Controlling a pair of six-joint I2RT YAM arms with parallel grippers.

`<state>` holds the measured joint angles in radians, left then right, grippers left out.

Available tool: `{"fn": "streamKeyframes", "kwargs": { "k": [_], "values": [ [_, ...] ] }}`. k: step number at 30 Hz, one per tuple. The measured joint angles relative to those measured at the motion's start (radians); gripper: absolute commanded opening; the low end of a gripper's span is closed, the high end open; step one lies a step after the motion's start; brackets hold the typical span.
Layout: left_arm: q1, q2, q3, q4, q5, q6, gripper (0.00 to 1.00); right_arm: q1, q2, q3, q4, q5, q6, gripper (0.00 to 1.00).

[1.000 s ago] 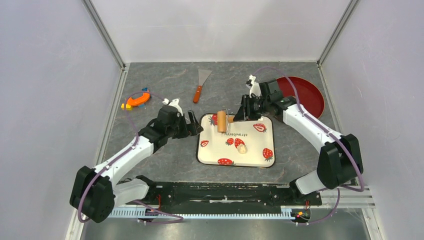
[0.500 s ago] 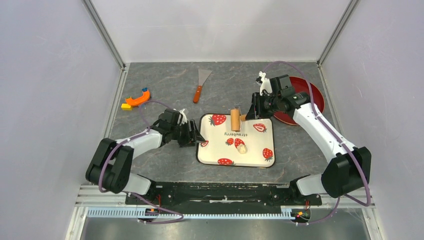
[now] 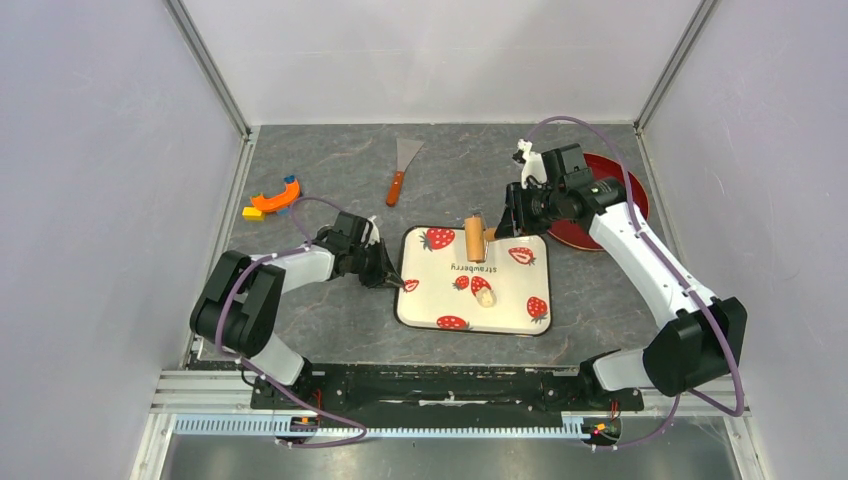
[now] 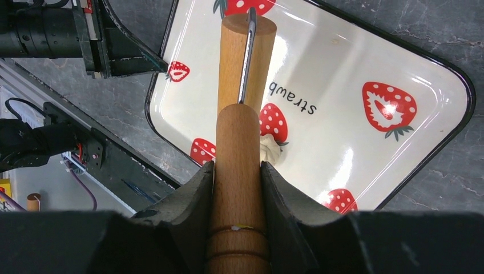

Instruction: Roll out the dumpling wrappers from the dough

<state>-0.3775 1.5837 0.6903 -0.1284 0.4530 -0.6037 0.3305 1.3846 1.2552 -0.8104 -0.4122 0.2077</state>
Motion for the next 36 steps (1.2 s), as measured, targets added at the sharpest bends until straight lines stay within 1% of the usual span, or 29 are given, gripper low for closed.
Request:
{"fn": "streamKeyframes", "kwargs": {
  "k": [5, 15, 24, 36],
  "values": [
    [-0.004, -0.013, -0.003, -0.006, -0.018, 0.000, 0.02, 0.000, 0.003, 0.021, -0.019, 0.000, -0.013, 0.00],
    [0.008, -0.153, -0.067, -0.118, -0.155, -0.008, 0.02, 0.000, 0.033, 0.101, -0.073, 0.001, -0.043, 0.00],
    [0.016, -0.182, -0.091, -0.127, -0.168, -0.021, 0.02, 0.009, 0.039, 0.105, -0.136, 0.007, -0.053, 0.00],
    [0.016, -0.182, -0.091, -0.128, -0.169, -0.016, 0.02, 0.132, 0.117, 0.158, -0.288, 0.079, -0.051, 0.00]
  ]
}}
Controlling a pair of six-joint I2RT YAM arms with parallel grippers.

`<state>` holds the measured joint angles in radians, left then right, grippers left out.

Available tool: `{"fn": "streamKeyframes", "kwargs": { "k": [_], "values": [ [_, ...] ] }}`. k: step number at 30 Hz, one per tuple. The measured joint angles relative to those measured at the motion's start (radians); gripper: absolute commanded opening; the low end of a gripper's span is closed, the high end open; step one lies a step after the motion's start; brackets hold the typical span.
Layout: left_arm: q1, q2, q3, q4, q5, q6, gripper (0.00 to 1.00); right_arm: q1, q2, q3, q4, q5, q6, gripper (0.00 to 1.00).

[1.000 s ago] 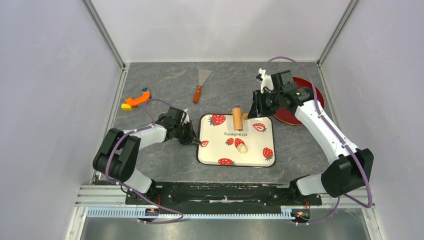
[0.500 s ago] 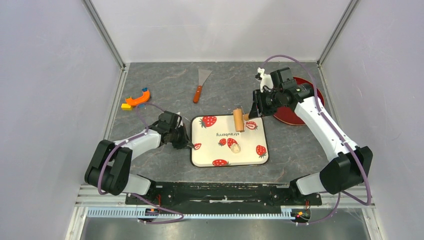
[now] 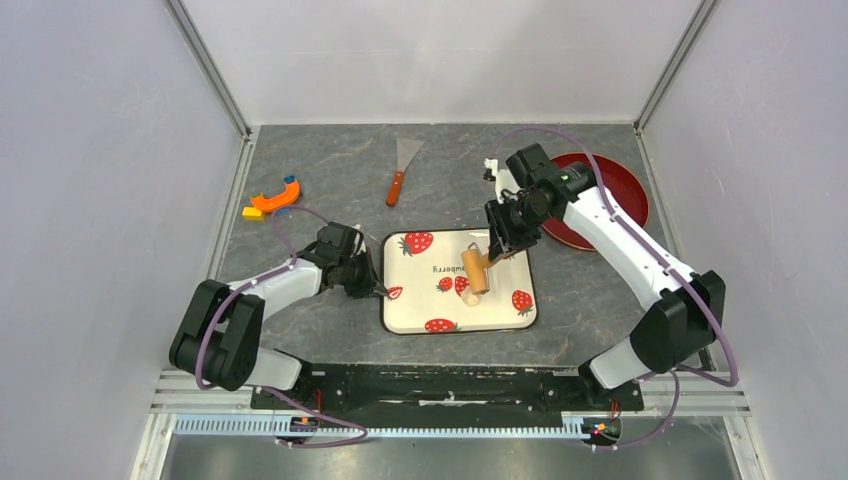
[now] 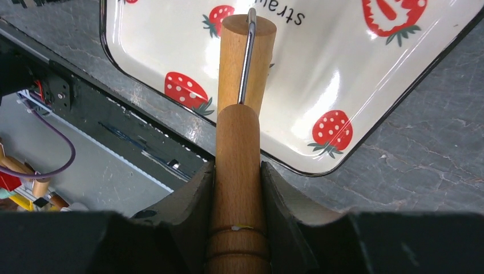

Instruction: Roll out the dumpling wrappers from the dough

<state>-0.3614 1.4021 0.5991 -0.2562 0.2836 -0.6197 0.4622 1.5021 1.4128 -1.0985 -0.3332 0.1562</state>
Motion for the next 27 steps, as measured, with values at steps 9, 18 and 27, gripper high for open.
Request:
{"fn": "streamKeyframes", "kwargs": {
  "k": [9, 18, 27],
  "values": [
    [0.000, 0.000, 0.000, 0.000, 0.000, 0.007, 0.02, 0.063, 0.060, 0.063, -0.065, 0.045, 0.007, 0.00],
    [0.000, 0.003, 0.004, -0.004, 0.002, 0.019, 0.02, 0.117, 0.119, 0.081, -0.098, 0.080, 0.003, 0.00],
    [0.000, 0.003, 0.004, -0.004, 0.002, 0.023, 0.02, 0.145, 0.145, 0.087, -0.101, 0.105, -0.013, 0.00]
  ]
}}
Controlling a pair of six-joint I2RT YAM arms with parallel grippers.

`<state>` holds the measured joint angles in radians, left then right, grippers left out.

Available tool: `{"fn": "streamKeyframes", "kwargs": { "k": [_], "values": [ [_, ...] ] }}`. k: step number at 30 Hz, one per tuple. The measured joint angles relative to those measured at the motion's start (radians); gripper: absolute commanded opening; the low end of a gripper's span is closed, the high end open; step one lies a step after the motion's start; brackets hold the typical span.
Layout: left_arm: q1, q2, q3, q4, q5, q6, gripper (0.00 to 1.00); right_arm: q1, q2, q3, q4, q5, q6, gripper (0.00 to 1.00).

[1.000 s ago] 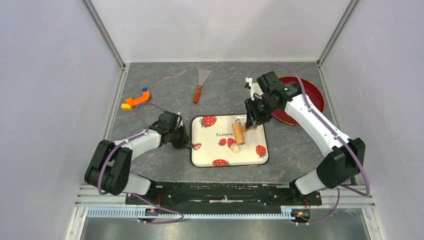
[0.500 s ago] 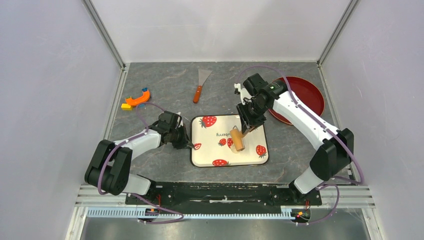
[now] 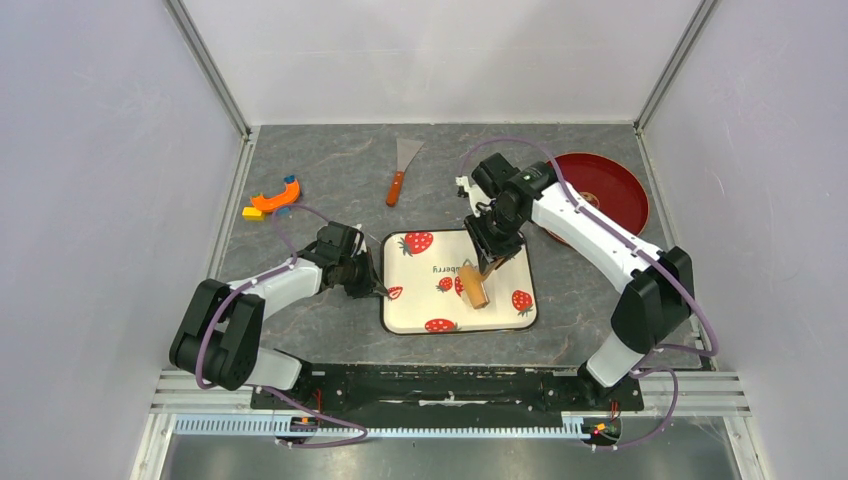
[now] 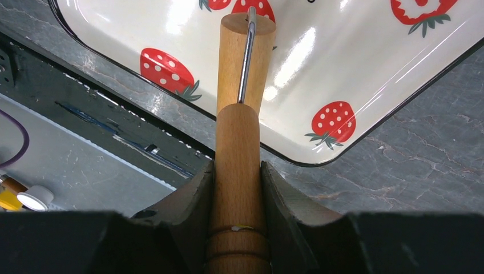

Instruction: Roll out the dumpling wrappers from the dough

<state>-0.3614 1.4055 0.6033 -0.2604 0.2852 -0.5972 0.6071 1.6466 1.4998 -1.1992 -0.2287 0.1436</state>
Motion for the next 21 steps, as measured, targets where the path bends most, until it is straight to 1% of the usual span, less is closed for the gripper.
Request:
{"fn": "streamKeyframes", "kwargs": {
  "k": [21],
  "values": [
    [0.000, 0.000, 0.000, 0.000, 0.000, 0.003, 0.02, 0.059, 0.006, -0.026, 0.015, 0.032, -0.001, 0.00]
  ]
}}
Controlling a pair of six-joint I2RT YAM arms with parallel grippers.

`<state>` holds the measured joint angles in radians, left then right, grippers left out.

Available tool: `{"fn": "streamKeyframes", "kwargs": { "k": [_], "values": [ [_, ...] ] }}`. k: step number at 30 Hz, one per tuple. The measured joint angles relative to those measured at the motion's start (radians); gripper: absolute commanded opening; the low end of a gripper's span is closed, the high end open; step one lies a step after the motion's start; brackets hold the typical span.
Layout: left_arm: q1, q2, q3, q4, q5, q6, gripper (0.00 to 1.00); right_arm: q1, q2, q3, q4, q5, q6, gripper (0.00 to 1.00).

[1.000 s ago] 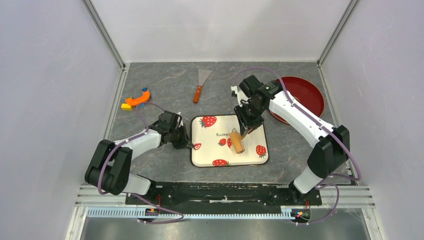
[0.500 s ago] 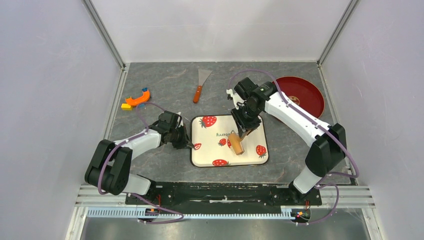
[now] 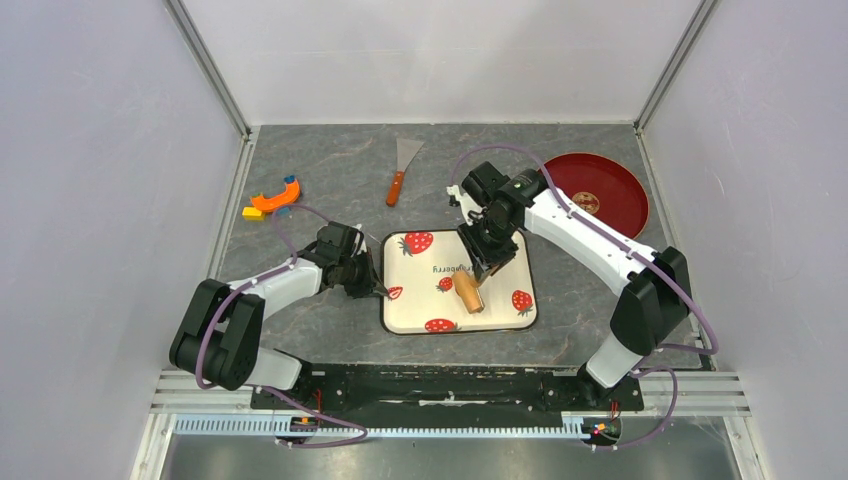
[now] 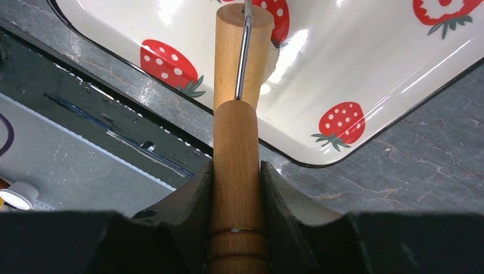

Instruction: Roll out the dumpling wrappers from the dough

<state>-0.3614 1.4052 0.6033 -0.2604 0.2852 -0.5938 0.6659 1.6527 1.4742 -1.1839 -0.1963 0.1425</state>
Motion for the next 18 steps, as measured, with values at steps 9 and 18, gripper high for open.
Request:
{"fn": "streamKeyframes", "kwargs": {
  "k": [9, 18],
  "values": [
    [0.000, 0.000, 0.000, 0.000, 0.000, 0.001, 0.02, 0.001, 0.000, -0.001, -0.003, 0.029, 0.006, 0.00],
    [0.000, 0.000, 0.000, 0.000, 0.000, 0.005, 0.02, 0.032, -0.001, -0.009, 0.000, 0.059, 0.007, 0.00]
  ]
}}
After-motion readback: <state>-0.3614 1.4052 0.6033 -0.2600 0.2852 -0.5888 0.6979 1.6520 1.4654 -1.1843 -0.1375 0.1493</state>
